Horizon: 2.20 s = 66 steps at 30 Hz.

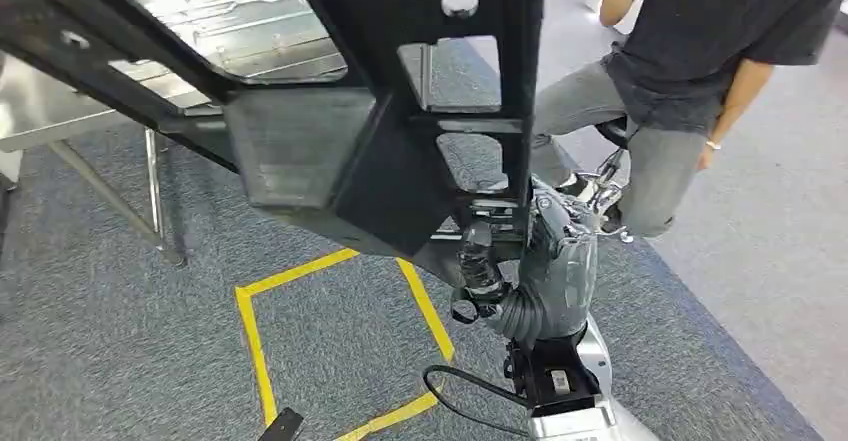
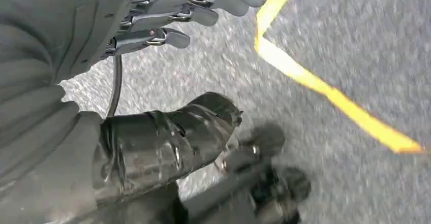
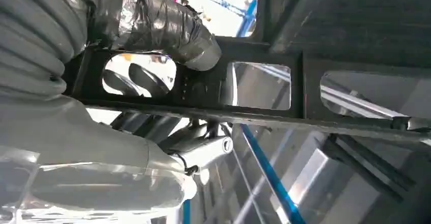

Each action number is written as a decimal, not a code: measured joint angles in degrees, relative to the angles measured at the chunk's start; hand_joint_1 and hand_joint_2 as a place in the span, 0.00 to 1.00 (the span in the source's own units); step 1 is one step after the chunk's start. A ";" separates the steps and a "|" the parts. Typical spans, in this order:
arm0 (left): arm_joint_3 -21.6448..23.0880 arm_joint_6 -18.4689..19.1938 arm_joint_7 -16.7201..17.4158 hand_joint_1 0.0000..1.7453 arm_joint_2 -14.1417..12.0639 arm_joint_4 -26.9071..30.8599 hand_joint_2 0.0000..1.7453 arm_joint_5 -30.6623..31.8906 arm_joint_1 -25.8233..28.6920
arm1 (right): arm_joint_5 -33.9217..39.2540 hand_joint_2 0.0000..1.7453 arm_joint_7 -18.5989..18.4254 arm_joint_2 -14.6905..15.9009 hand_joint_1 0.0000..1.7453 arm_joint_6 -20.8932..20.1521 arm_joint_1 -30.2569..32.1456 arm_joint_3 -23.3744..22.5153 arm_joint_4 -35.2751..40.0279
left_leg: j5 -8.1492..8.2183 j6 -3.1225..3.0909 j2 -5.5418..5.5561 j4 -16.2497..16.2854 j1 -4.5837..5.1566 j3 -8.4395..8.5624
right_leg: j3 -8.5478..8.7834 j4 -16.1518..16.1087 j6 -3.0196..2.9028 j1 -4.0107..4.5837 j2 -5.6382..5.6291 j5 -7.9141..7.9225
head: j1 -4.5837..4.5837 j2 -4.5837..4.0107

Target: Take the parts from the cabinet and place them on the table.

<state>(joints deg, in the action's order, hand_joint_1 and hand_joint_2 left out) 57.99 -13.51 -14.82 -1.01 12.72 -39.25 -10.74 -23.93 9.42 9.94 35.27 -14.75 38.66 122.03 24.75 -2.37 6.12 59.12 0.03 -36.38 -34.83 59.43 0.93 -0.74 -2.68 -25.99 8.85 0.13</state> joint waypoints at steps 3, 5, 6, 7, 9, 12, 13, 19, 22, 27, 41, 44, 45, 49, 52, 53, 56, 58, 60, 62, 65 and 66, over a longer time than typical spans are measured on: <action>0.00 -0.76 -0.74 0.00 -0.13 -0.02 1.00 0.74 0.22 | 1.33 1.00 -0.94 0.11 1.00 -2.53 -0.37 0.00 -0.07 | 0.04 1.19 0.44 -0.38 -0.20 -0.47 | 0.45 -0.45 -1.11 0.18 0.43 0.44 | -0.24 0.00; 0.00 -0.78 -0.83 0.00 -0.20 0.00 1.00 0.83 0.18 | 1.42 1.00 -1.03 0.11 1.00 -3.06 -0.49 0.00 -0.15 | 2.36 1.40 -3.75 3.19 -0.14 -1.69 | 0.76 -0.96 -1.75 0.05 0.84 0.84 | 0.09 0.00; 0.00 -0.78 -0.85 0.00 -0.20 0.00 1.00 0.83 -0.02 | 1.44 1.00 -1.05 0.11 1.00 -3.15 -0.49 0.00 -0.17 | 4.70 1.67 -4.84 7.27 -0.26 -3.71 | 0.76 -0.94 -1.91 0.13 1.18 0.78 | 0.04 0.00; 0.00 -0.76 -0.89 0.00 -0.17 0.00 1.00 0.83 -0.11 | 1.44 1.00 -1.07 0.13 1.00 -3.25 -0.46 0.00 -0.24 | 6.71 1.90 -5.27 11.59 -0.40 -5.82 | 0.75 -0.91 -1.97 0.21 1.47 0.74 | -0.02 0.00; 0.00 -0.76 -0.89 0.00 -0.07 0.00 1.00 0.83 -0.09 | 1.44 1.00 -1.09 0.22 1.00 -3.25 -0.46 0.02 -0.39 | 8.51 2.19 -5.46 17.56 -0.57 -8.77 | 0.71 -0.83 -2.03 0.33 2.15 0.62 | 0.00 0.00; 0.00 -0.92 -1.05 0.00 -0.07 0.00 1.00 0.83 -0.07 | 1.75 1.00 -0.96 0.31 1.00 -3.19 -0.49 0.04 -0.50 | 2.76 1.97 -5.63 7.88 -0.59 -3.63 | 0.78 -0.58 -1.69 0.32 2.66 0.30 | 0.00 0.00; 0.00 -1.00 -1.09 0.00 -0.09 0.00 1.00 0.83 -0.13 | 1.86 1.00 -0.85 0.31 1.00 -3.21 -0.49 0.04 -0.50 | 0.71 1.69 -5.87 2.32 -0.58 -0.49 | 0.86 -0.47 -1.52 0.32 2.77 0.16 | 0.02 0.00; 0.00 -1.31 -0.72 0.00 -0.09 0.00 1.00 1.03 -0.26 | 2.27 1.00 -0.39 0.48 1.00 -3.21 -0.59 0.04 -0.48 | 0.71 -0.09 -5.73 -0.98 -0.38 1.27 | 0.99 -0.58 0.34 0.50 2.91 -0.36 | -0.13 0.00; 0.00 -1.31 -0.65 0.00 -0.07 0.00 1.00 1.07 -0.40 | 2.60 1.00 -0.15 0.50 1.00 -3.21 -0.76 0.04 -0.48 | 0.93 -0.72 -5.73 -1.16 -0.27 1.63 | -3.02 8.32 0.59 0.33 2.77 -5.30 | -0.66 0.00; 0.00 -1.29 -0.63 0.00 -0.04 0.00 1.00 1.07 -0.30 | 2.95 1.00 0.17 0.57 1.00 -3.21 -0.62 0.04 -0.50 | 1.78 -0.88 -5.39 -0.89 -0.08 2.11 | -5.23 10.62 0.51 0.22 2.77 -2.47 | -0.66 0.00; 0.00 -0.81 0.02 0.00 0.00 0.00 1.00 1.03 -0.08 | 3.62 1.00 0.57 0.63 1.00 -3.23 -0.66 0.07 -0.68 | 5.77 2.16 -5.64 16.68 -0.30 -9.00 | 4.46 -1.25 -2.03 0.41 2.73 -2.58 | -0.33 0.00; 0.00 -0.70 0.24 0.00 -0.02 0.00 1.00 1.03 -0.13 | 3.78 1.00 0.66 0.63 1.00 -3.23 -0.66 0.07 -0.70 | -3.85 1.50 -5.86 2.63 -0.29 -3.89 | 7.14 -1.29 -1.58 0.41 2.66 -4.59 | -0.28 0.00; 0.00 -0.67 0.31 0.00 -0.02 0.00 1.00 1.03 -0.22 | 3.80 1.00 0.70 0.63 1.00 -3.23 -0.65 0.09 -0.74 | -2.55 1.30 -5.96 1.85 0.08 -2.78 | 7.10 -1.47 -1.15 0.65 2.71 -5.19 | -0.42 0.00; 0.00 -0.65 0.37 0.00 -0.02 0.00 1.00 1.07 -0.17 | 4.04 1.00 0.81 0.63 1.00 -3.21 -0.69 0.09 -0.76 | -0.98 -0.19 -5.58 -0.57 0.34 -1.08 | 7.92 -0.87 0.10 0.58 2.77 -4.48 | -0.50 0.00; 0.00 -0.67 0.40 0.00 -0.15 0.02 1.00 1.07 -0.16 | 4.28 1.00 0.92 0.66 1.00 -3.17 -0.86 0.09 -0.76 | 0.35 -1.07 -5.57 -1.78 0.04 2.21 | 3.49 7.31 0.79 0.42 2.68 -3.86 | -0.92 0.00; 0.00 -0.70 0.42 0.00 -0.15 0.02 1.00 1.07 -0.36 | 4.46 1.00 0.94 0.66 1.00 -3.14 -0.85 0.09 -0.76 | 0.78 -1.25 -5.50 -1.77 0.06 2.73 | 0.41 11.05 0.79 0.39 2.69 -5.43 | -0.98 0.00; 0.00 -0.67 0.48 0.00 -0.13 0.02 1.00 1.07 -0.17 | 5.07 1.00 1.12 0.66 1.00 -2.93 -0.47 0.09 -0.85 | 2.37 -1.20 -5.33 -1.73 0.11 4.50 | -5.87 15.28 0.85 0.22 2.71 -11.36 | -1.00 0.00; 0.00 -0.61 0.57 0.00 -0.13 0.02 1.00 1.07 0.03 | 5.51 1.00 1.34 0.68 1.00 -2.79 -0.43 0.09 -0.94 | 3.72 -1.00 -5.15 -1.69 0.10 6.36 | -5.57 10.06 0.96 0.20 2.71 -9.39 | -1.03 0.00; 0.00 -0.52 0.59 0.00 -0.07 0.02 1.00 1.07 0.07 | 5.68 1.00 1.38 0.68 1.00 -2.66 -0.42 0.09 -1.01 | 5.24 -0.50 -5.14 -1.73 0.10 7.20 | -3.78 1.17 0.49 0.21 2.69 1.37 | -1.09 0.00; 0.00 -0.39 0.75 0.00 -0.09 0.02 1.00 1.03 -0.31 | 5.79 1.00 1.44 0.68 1.00 -2.29 -0.20 0.09 -1.16 | 6.17 0.12 -4.90 -1.38 0.39 7.58 | -3.53 0.09 -0.35 0.47 2.75 3.70 | -0.81 0.00; 0.00 0.00 0.92 0.00 -0.19 0.02 1.00 1.07 -0.30 | 5.50 1.00 1.49 0.77 1.00 -1.88 -0.03 0.07 -1.09 | 5.10 0.88 -4.86 2.12 0.38 6.16 | -2.90 -0.18 -1.38 0.33 2.64 3.73 | -0.79 0.00; 0.00 0.22 0.96 0.00 -0.20 0.02 1.00 1.07 -0.22 | 5.22 1.00 1.49 0.77 1.00 -1.75 -0.06 0.07 -1.09 | 5.04 1.01 -5.13 4.89 0.25 5.18 | -2.52 -0.26 -1.75 0.41 2.91 3.39 | -0.87 0.00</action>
<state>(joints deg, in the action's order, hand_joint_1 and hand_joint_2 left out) 57.99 -13.29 -13.86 -1.20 12.74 -38.18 -10.96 -18.71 10.91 10.71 33.53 -14.81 38.73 120.93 29.79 -1.36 1.00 64.00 0.27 -31.20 -37.36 59.17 -0.83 -0.33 0.24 -22.60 7.98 0.13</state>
